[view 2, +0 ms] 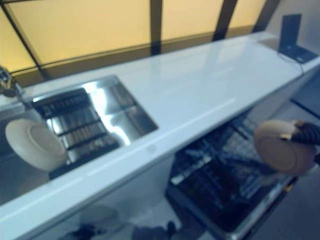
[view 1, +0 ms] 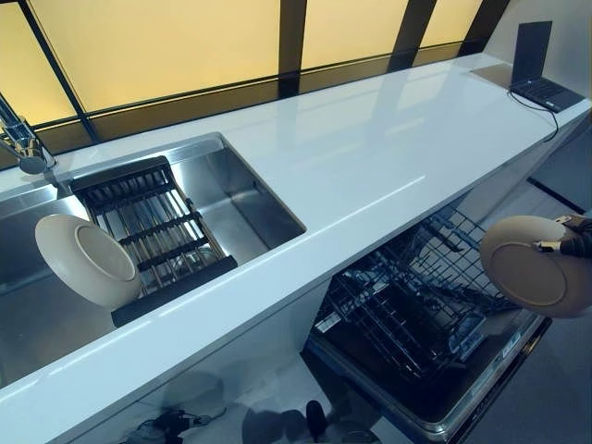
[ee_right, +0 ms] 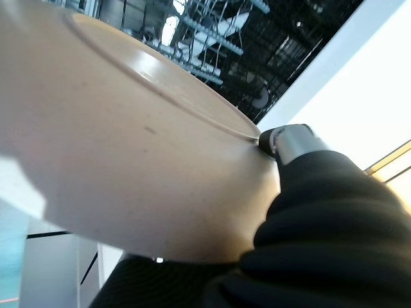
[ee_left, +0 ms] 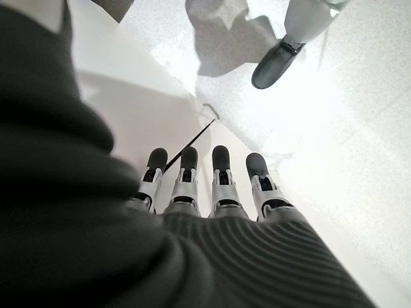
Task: Take plates into dishwasher
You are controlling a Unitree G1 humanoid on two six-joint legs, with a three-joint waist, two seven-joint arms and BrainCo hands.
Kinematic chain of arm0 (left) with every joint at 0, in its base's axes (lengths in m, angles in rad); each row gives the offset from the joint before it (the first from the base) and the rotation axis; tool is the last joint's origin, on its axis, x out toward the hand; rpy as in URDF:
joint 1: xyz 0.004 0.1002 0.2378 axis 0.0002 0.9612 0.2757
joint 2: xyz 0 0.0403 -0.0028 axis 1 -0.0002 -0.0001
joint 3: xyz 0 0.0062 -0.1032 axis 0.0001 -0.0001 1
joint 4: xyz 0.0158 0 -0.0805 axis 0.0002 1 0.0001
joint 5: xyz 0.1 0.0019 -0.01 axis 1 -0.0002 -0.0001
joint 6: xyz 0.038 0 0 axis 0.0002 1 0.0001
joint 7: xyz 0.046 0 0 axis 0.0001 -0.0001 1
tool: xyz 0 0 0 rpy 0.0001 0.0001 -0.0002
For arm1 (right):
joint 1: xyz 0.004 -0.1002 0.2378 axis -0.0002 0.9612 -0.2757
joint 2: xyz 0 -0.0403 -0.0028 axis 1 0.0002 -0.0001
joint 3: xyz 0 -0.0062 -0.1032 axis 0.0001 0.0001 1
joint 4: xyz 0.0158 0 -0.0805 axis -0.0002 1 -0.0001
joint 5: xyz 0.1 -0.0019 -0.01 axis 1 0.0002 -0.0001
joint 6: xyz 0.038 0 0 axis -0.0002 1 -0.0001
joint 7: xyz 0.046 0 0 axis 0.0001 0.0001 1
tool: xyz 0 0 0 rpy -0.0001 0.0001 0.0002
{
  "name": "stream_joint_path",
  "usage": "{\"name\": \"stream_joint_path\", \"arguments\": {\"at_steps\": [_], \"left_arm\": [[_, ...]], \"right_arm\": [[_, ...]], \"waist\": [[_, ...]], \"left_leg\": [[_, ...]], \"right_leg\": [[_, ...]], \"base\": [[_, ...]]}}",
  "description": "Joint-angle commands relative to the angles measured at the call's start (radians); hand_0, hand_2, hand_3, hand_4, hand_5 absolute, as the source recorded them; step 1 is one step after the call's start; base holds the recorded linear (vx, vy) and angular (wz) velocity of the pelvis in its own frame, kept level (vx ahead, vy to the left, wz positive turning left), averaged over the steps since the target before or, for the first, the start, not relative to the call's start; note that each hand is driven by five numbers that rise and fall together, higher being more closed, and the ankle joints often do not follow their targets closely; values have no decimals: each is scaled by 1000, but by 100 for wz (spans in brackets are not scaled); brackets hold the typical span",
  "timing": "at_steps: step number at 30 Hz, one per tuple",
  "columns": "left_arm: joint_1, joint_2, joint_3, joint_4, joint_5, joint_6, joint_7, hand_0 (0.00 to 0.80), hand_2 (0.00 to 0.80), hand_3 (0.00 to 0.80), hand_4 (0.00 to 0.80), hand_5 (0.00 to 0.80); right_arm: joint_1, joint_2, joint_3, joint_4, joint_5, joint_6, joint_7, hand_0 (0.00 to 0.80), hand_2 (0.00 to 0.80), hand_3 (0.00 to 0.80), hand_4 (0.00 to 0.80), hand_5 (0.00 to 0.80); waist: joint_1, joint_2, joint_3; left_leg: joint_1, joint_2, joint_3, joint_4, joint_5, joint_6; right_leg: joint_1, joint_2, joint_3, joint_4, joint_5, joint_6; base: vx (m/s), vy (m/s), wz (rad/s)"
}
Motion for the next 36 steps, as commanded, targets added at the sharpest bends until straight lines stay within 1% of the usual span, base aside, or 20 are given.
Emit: {"name": "stream_joint_path", "arguments": {"at_steps": [1, 8, 12, 18, 19, 24, 28, 36], "left_arm": [[-19, 17, 40, 40, 61, -14, -5, 0, 0, 0, 0, 0], [-34, 12, 31, 24, 62, -12, -14, 0, 0, 0, 0, 0], [-33, 12, 28, 18, 62, -11, -18, 0, 0, 0, 0, 0], [-33, 3, 18, 5, 49, -17, -25, 0, 0, 0, 0, 0], [-32, 3, 18, 5, 49, -17, -25, 0, 0, 0, 0, 0], [-29, -1, 10, -8, 29, -22, -22, 0, 0, 0, 0, 0], [-38, -7, -3, -17, 5, -29, -13, 0, 0, 0, 0, 0], [-53, -29, -25, -30, -26, -46, -23, 0, 0, 0, 0, 0]], "right_arm": [[-75, 36, -15, -7, -50, -56, -32, 800, 800, 800, 800, 800], [-157, 101, 90, 15, -117, -82, -64, 800, 800, 800, 800, 800], [-198, 121, 133, 28, -131, -82, -87, 800, 800, 800, 800, 800], [-310, 164, 222, 82, -196, -78, -155, 800, 800, 800, 800, 800], [-312, 164, 224, 83, -196, -78, -155, 800, 800, 800, 800, 800], [-388, 171, 270, 117, -254, -75, -201, 800, 800, 800, 800, 800], [-453, 181, 317, 135, -290, -43, -245, 800, 800, 800, 800, 800], [-493, 218, 356, 161, -319, 47, -260, 800, 800, 800, 800, 800]], "waist": [[40, -21, -6], [57, -3, 13], [65, 4, 21], [89, 34, 46], [88, 34, 46], [99, 62, 69], [103, 89, 93], [104, 136, 124]], "left_leg": [[10, -6, -78, 57, -109, 63], [-1, -12, -91, 61, -110, 62], [-5, -15, -97, 60, -108, 60], [-21, -24, -121, 52, -99, 54], [-21, -24, -121, 52, -99, 54], [-38, -28, -138, 45, -91, 48], [-59, -33, -150, 40, -79, 41], [-69, -43, -156, 22, -63, 31]], "right_leg": [[-33, -6, -42, 32, 0, 94], [-37, -20, -59, 34, -3, 96], [-38, -27, -67, 36, -6, 95], [-47, -40, -81, 37, -14, 92], [-47, -40, -81, 37, -14, 92], [-59, -49, -92, 37, -18, 90], [-71, -52, -98, 36, -20, 86], [-82, -67, -116, 33, -21, 82]], "base": [[0, 0, 0], [0, 0, 0], [0, 0, 0], [-10, -19, 7], [-8, -22, 8], [-21, -24, 12], [-45, 4, 5], [-30, 40, 6]]}}
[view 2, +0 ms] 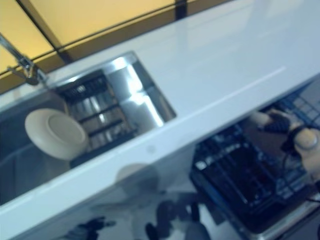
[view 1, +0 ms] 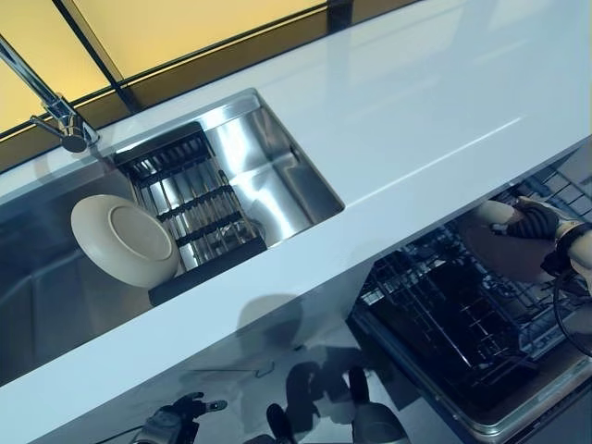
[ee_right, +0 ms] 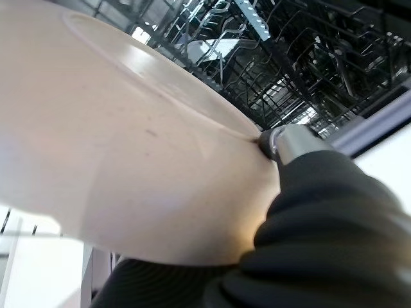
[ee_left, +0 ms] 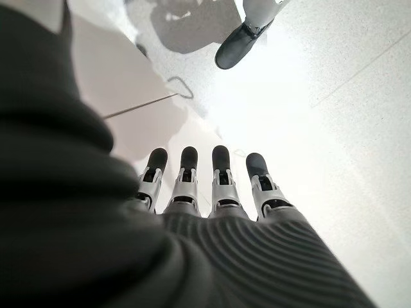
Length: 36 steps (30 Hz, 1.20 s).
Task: Take plates into dishwasher
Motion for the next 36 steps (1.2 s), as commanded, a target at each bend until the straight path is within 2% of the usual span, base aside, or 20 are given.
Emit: {"name": "stream_joint_path", "arguments": {"at_steps": [1, 11, 19, 25, 31, 32, 33, 34, 36], "left_arm": [[-31, 21, -21, 25, -20, -18, -10, 0, 0, 0, 0, 0], [-44, 1, -33, 23, -27, -17, -7, 0, 0, 0, 0, 0], [-48, -6, -39, 25, -16, -14, -11, 0, 0, 0, 0, 0], [-51, -3, -42, 23, -10, -7, -14, 0, 0, 0, 0, 0], [-47, 1, -37, 24, 1, -5, -20, 0, 0, 0, 0, 0], [-47, 3, -35, 22, 3, -3, -22, 0, 0, 0, 0, 0], [-47, 4, -33, 21, 6, -1, -24, 0, 0, 0, 0, 0], [-46, 4, -33, 21, 8, 0, -22, 0, 0, 0, 0, 0], [-48, 5, -32, 19, 10, 6, -21, 0, 0, 0, 0, 0]], "right_arm": [[-127, 67, 31, 48, -23, 29, -43, 800, 800, 800, 800, 800], [-100, 141, 65, 142, -96, 59, -30, 800, 800, 800, 800, 800], [-65, 192, 95, 253, -114, 105, 2, 800, 800, 800, 800, 800], [-62, 216, 103, 344, -114, 101, 30, 800, 800, 800, 800, 800], [-49, 227, 103, 354, -116, 107, 38, 800, 800, 800, 800, 800], [-45, 226, 100, 347, -116, 115, 40, 725, 725, 725, 725, 725], [-40, 224, 97, 341, -109, 124, 39, 408, 408, 408, 408, 408], [-37, 223, 93, 335, -102, 134, 47, 0, 0, 0, 0, 0], [-36, 220, 86, 326, -92, 151, 63, 0, 0, 0, 0, 0]], "waist": [[20, -55, 5], [22, -37, 8], [30, -41, -2], [41, -44, -14], [46, -50, -21], [46, -53, -21], [45, -56, -22], [45, -59, -23], [44, -66, -24]], "left_leg": [[20, -26, -41, 19, -77, 16], [32, -33, -43, 10, -77, 14], [49, -31, -50, 7, -82, 13], [53, -32, -59, 5, -82, 15], [57, -30, -64, 3, -82, 15], [59, -29, -64, 3, -83, 15], [60, -28, -64, 3, -83, 15], [62, -27, -63, 3, -83, 16], [64, -25, -63, 3, -84, 16]], "right_leg": [[-33, -35, -49, 32, -25, 85], [-25, -45, -58, 27, -24, 84], [-6, -49, -62, 22, -22, 85], [-2, -50, -59, 18, -19, 84], [3, -49, -57, 17, -19, 84], [5, -48, -57, 16, -19, 84], [6, -48, -56, 16, -19, 84], [7, -48, -57, 16, -18, 84], [8, -46, -56, 16, -17, 84]], "base": [[-22, 36, 2], [-5, 18, 0], [2, 1, 1], [5, 3, 1], [0, 0, 0], [30, 0, 0], [0, 0, 0], [0, 0, 0], [0, 0, 0]]}}
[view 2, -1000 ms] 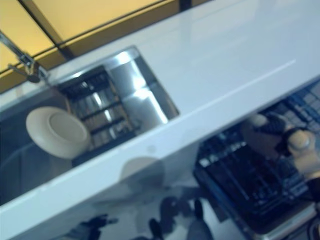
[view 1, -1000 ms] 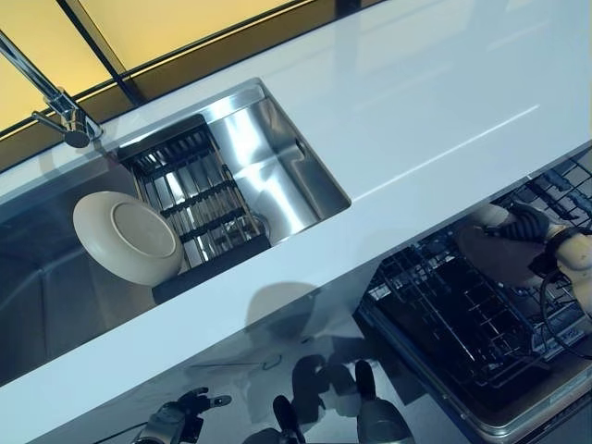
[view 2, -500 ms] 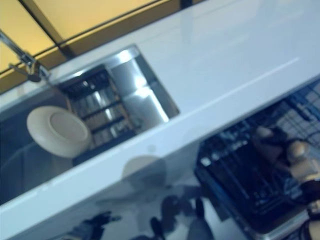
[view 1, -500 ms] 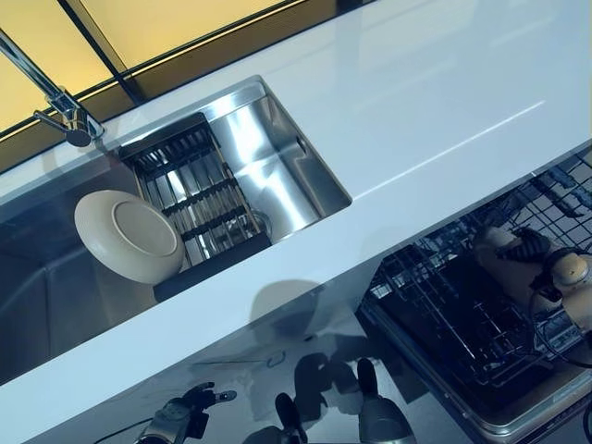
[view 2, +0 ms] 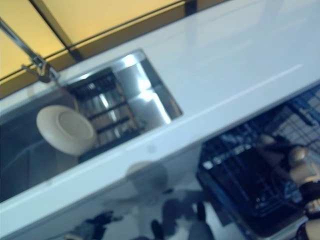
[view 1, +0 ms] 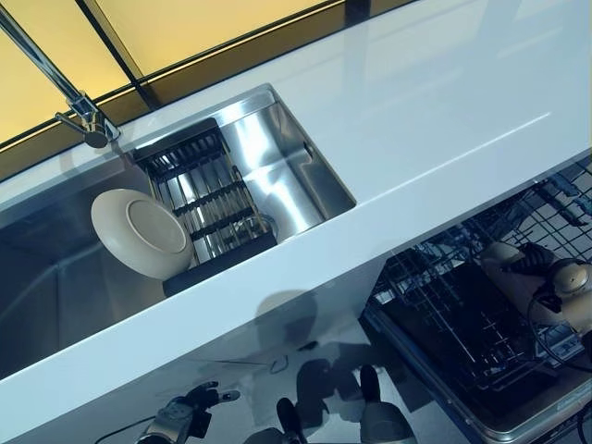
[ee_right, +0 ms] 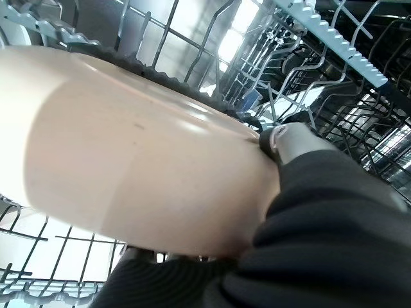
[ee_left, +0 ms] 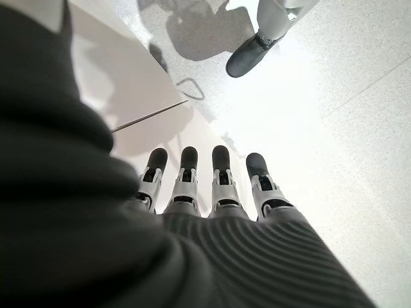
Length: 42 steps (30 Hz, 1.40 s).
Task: Take plates into dishwasher
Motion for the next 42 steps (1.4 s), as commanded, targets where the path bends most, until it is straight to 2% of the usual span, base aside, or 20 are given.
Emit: {"name": "stream_joint_path", "arguments": {"at_steps": [1, 6, 9, 11, 19, 23, 26, 28, 31, 35, 40, 42], "left_arm": [[-32, 33, -11, 40, 17, 16, 0, 0, 0, 0, 0, 0], [-32, 46, 10, 46, 43, 31, -1, 0, 0, 0, 0, 0], [-31, 48, 13, 52, 47, 34, 3, 0, 0, 0, 0, 0], [-29, 48, 21, 63, 55, 37, 6, 0, 0, 0, 0, 0], [-33, 74, 41, 85, 62, 54, 22, 0, 0, 0, 0, 0], [-31, 99, 59, 96, 59, 65, 39, 0, 0, 0, 0, 0], [-32, 115, 66, 106, 55, 69, 43, 0, 0, 0, 0, 0], [-29, 120, 64, 115, 51, 66, 47, 0, 0, 0, 0, 0], [-21, 126, 55, 124, 40, 57, 49, 0, 0, 0, 0, 0], [-8, 134, 52, 119, 13, 46, 49, 0, 0, 0, 0, 0], [1, 131, 45, 131, 5, 31, 43, 0, 0, 0, 0, 0], [8, 123, 40, 134, -7, 26, 47, 0, 0, 0, 0, 0]], "right_arm": [[-7, 69, 46, 22, 35, 35, 50, 0, 0, 0, 0, 0], [9, 33, -17, -43, 153, 112, 105, 0, 0, 0, 0, 0], [17, 7, -46, -57, 183, 132, 123, 0, 0, 0, 0, 0], [28, -33, -78, -68, 206, 155, 158, 0, 0, 0, 0, 0], [58, -201, -165, -64, 221, 181, 320, 0, 0, 0, 0, 0], [64, -311, -221, -45, 228, 223, 403, 0, 0, 0, 0, 0], [50, -375, -243, 0, 197, 222, 460, 0, 0, 0, 0, 0], [29, -423, -243, 47, 176, 189, 472, 0, 0, 0, 0, 0], [-35, -484, -217, 83, 212, 121, 390, 0, 0, 0, 0, 0], [-217, -533, -86, 20, 325, 133, 371, 0, 0, 0, 0, 0], [-452, -519, 66, -28, 446, 97, 225, 0, 0, 0, 0, 0], [-541, -493, 131, -62, 473, 58, 169, 0, 0, 0, 0, 0]], "waist": [[22, -88, -54], [10, -128, -59], [6, -145, -64], [0, -168, -74], [-20, -240, -91], [-27, -275, -104], [-26, -290, -114], [-20, -297, -121], [-7, -302, -130], [19, -307, -141], [57, -305, -149], [74, -301, -151]], "left_leg": [[28, -23, -34, 2, -85, 14], [38, -12, -28, 3, -87, 13], [45, -8, -22, 4, -91, 13], [55, -4, -13, 5, -94, 15], [84, 10, 11, 11, -105, 26], [90, 17, 19, 17, -106, 32], [93, 18, 18, 20, -108, 36], [95, 18, 16, 19, -107, 39], [97, 17, 11, 16, -103, 40], [90, 10, -6, 12, -92, 37], [81, 1, -39, 6, -86, 35], [78, -2, -58, 1, -83, 34]], "right_leg": [[-38, -40, -22, 16, -16, 84], [-35, -31, -12, 18, -12, 84], [-33, -27, -6, 19, -11, 85], [-30, -22, 5, 19, -8, 87], [-24, -7, 32, 38, 6, 105], [-22, 2, 41, 47, 14, 112], [-18, 9, 46, 50, 16, 113], [-11, 12, 45, 48, 16, 112], [1, 14, 39, 43, 15, 110], [16, 14, 28, 34, 10, 104], [38, 11, -1, 24, -1, 99], [46, 9, -14, 20, -5, 97]], "base": [[0, 0, 0], [23, 4, 0], [41, 33, 0], [73, 63, -2], [48, 13, -3], [35, -29, -17], [21, -14, -2], [9, -7, -2], [6, -4, -1], [11, 6, -3], [17, 11, 8], [25, 26, 10]]}}
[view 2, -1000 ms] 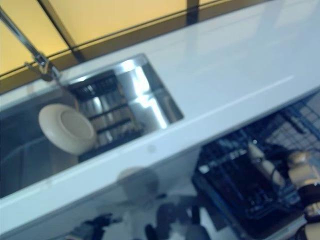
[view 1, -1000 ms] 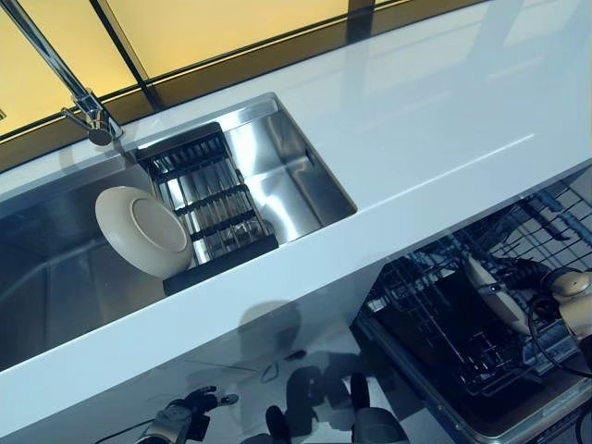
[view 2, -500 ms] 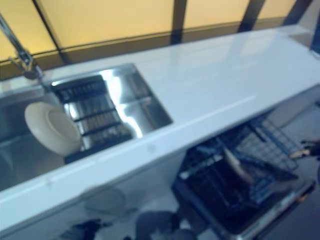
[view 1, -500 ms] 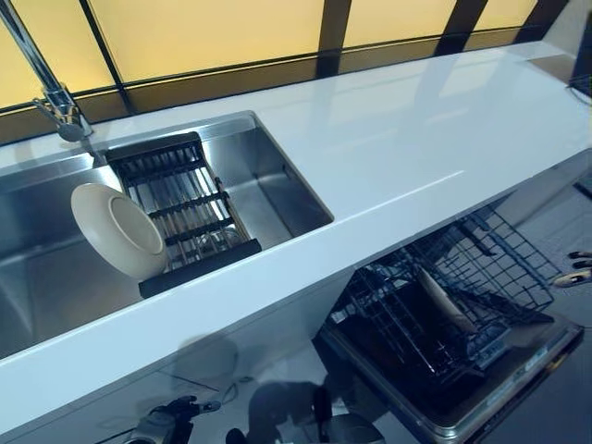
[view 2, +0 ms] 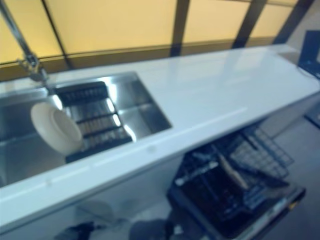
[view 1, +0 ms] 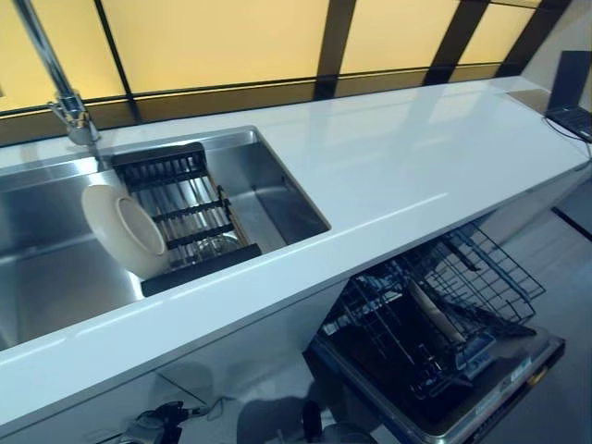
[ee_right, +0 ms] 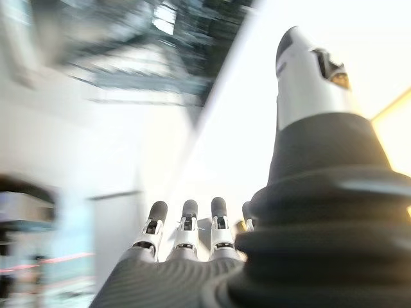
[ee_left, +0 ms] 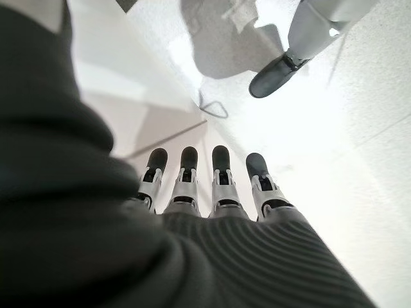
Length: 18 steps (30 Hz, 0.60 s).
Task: Take plates into dishwasher
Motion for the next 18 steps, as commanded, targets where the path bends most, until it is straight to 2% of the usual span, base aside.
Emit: {"name": "stream_joint_path", "arguments": {"at_steps": [1, 3, 8, 10, 13, 15, 18], "left_arm": [[12, 35, -4, 45, -19, -34, 17, 0, 0, 0, 0, 0], [21, 36, -6, 40, -24, -37, 12, 0, 0, 0, 0, 0], [31, 20, -15, 32, -67, -37, 17, 0, 0, 0, 0, 0], [38, 13, -19, 19, -78, -27, 24, 0, 0, 0, 0, 0], [53, 7, -23, -7, -90, -12, 34, 0, 0, 0, 0, 0], [64, 10, -20, -25, -103, -9, 37, 0, 0, 0, 0, 0], [65, 8, -18, -39, -125, -9, 49, 0, 0, 0, 0, 0]], "right_arm": [[-218, 1, 114, -38, 53, -117, -121, 0, 0, 0, 0, 0], [-307, 23, 195, -102, 38, -108, -149, 0, 0, 0, 0, 0], [-539, 84, 394, -198, -179, -362, -371, 0, 0, 0, 0, 0], [-617, 105, 469, -252, -309, -387, -414, 0, 0, 0, 0, 0], [-695, 120, 567, -301, -526, -474, -462, 0, 0, 0, 0, 0], [-744, 138, 637, -347, -627, -482, -453, 0, 0, 0, 0, 0], [-773, 157, 678, -371, -722, -505, -458, 0, 0, 0, 0, 0]], "waist": [[82, -34, -19], [99, -31, -19], [148, -23, -24], [171, -22, -25], [207, -28, -20], [232, -34, -11], [254, -37, 2]], "left_leg": [[27, -12, -88, 5, -75, 41], [23, -14, -105, 4, -69, 37], [15, -22, -145, 4, -61, 34], [7, -25, -163, 4, -56, 32], [-10, -27, -193, 2, -46, 30], [-28, -30, -215, 2, -38, 28], [-49, -34, -239, 2, -29, 25]], "right_leg": [[14, -6, -46, 14, -18, 89], [27, -9, -58, 12, -24, 85], [56, -17, -100, 5, -40, 80], [67, -21, -119, 1, -45, 80], [79, -26, -154, -2, -50, 80], [82, -29, -179, -2, -51, 80], [84, -32, -209, -2, -54, 79]], "base": [[24, 26, 18], [29, 29, 19], [52, 36, 33], [55, 14, 37], [25, -5, 46], [-10, 8, 46], [-15, 28, 39]]}}
